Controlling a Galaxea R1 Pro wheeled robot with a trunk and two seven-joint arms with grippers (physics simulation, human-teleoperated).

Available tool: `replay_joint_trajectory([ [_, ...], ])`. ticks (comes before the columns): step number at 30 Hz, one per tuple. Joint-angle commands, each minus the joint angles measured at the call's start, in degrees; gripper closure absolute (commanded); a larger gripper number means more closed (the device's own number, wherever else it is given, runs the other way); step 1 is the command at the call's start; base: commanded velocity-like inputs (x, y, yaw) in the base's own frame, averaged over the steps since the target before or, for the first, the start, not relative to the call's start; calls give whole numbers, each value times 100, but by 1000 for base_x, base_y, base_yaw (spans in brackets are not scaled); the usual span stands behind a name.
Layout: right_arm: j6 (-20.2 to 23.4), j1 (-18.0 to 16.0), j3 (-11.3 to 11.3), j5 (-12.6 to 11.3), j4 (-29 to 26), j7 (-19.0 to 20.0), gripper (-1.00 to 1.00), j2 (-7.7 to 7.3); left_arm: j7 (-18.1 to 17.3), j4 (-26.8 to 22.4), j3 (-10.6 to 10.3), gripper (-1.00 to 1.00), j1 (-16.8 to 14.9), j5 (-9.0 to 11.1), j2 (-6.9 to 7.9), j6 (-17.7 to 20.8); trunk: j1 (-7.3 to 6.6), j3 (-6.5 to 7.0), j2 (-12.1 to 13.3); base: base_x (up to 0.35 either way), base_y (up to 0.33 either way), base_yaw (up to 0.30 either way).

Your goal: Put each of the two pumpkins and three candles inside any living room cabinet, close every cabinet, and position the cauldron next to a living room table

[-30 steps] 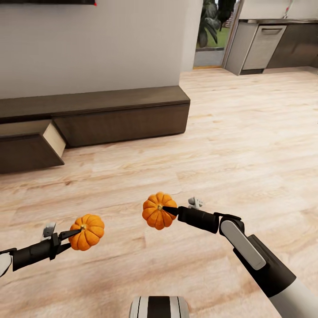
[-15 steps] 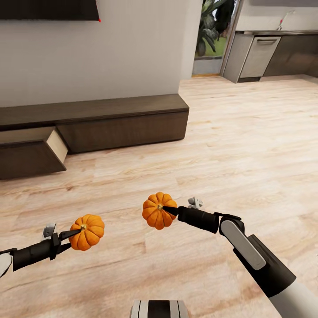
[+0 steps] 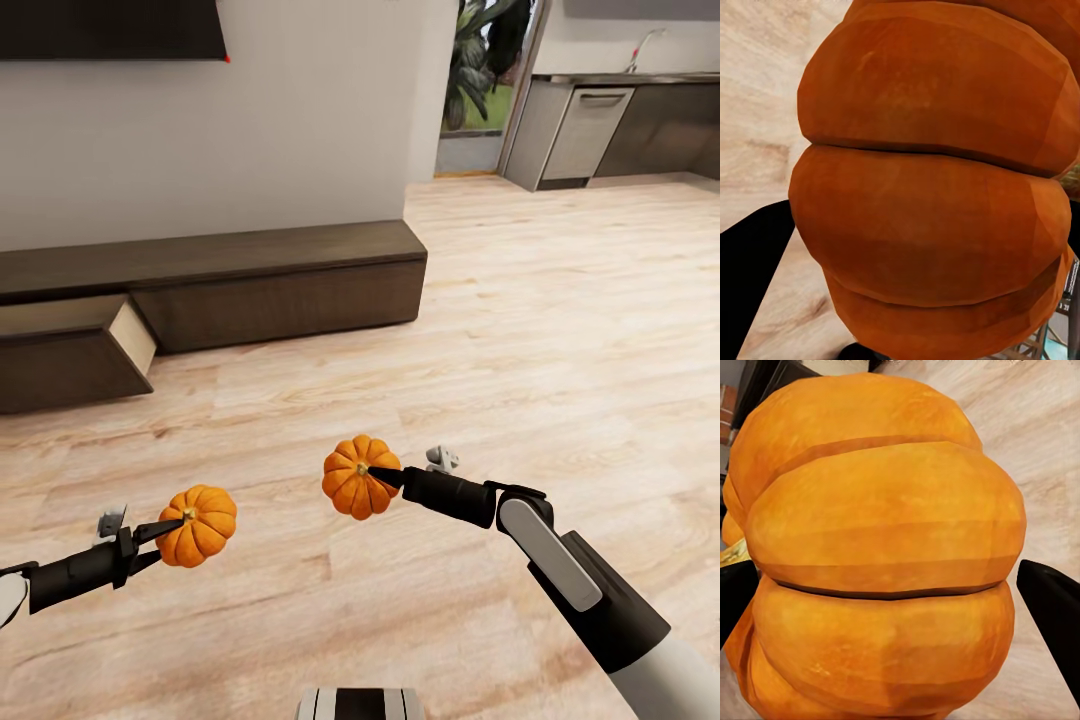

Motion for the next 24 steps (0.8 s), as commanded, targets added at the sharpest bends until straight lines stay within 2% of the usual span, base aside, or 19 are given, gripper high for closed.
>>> replay_joint_trajectory([
  [1, 9, -4, 6, -2, -1, 8, 100, -4, -8, 0, 6, 100, -2, -11, 0, 20, -23, 14, 40, 0, 0, 0],
  [24, 1, -3, 6, 0, -1, 8, 100, -4, -10, 0, 6, 100, -2, -20, 0, 20, -528, 427, 963, 0, 0, 0],
])
